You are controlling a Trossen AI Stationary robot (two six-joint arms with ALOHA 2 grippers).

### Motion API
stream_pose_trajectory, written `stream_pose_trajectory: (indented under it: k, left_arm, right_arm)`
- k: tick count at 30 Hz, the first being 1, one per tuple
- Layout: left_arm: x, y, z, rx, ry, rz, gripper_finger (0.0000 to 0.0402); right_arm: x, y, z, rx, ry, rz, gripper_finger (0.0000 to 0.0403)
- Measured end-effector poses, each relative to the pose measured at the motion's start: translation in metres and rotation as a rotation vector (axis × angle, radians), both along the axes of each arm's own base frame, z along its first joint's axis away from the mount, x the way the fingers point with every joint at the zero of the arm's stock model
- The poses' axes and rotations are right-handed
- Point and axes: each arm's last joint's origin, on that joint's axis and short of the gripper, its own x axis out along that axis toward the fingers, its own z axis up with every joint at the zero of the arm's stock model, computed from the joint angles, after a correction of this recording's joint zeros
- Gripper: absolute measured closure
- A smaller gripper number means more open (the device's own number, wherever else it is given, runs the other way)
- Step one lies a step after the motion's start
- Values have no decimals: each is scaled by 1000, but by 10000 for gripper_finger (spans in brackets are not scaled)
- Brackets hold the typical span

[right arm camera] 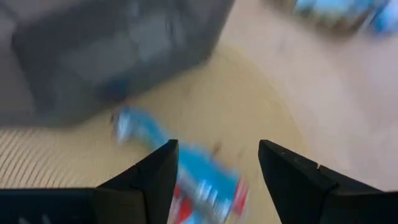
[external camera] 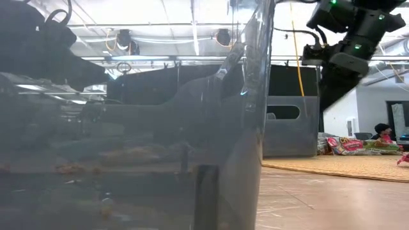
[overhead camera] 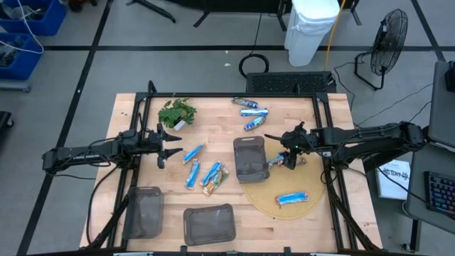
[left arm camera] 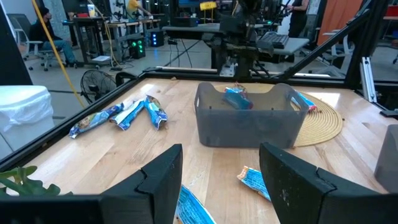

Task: Pick and place Granola Bars by type
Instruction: Put the top blue granola bar into the top right black bin

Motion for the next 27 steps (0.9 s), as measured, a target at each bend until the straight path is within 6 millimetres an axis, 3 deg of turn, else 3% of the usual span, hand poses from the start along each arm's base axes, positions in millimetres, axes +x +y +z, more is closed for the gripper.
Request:
stream_pose_trajectory:
  k: [5, 9, 16, 22, 27]
  left_arm:
    - [0, 0, 0, 0, 0, 0, 186]
    - [0, 0, 0, 0, -1, 0, 186]
    - [0, 0, 0, 0, 0, 0, 186]
    - [0, 0, 0, 0, 0, 0, 186]
    - [0, 0, 0, 0, 0, 0, 185]
  right_arm:
    - [16, -23, 18, -173, -204, -19, 190]
    - [17, -56, 38, -267, -242, -114, 193]
    - [19, -118, 62, -208, -276, -172, 193]
    - [52, -164, 66, -168, -241, -143, 193]
    - [85, -192, 56, -149, -157, -85, 193]
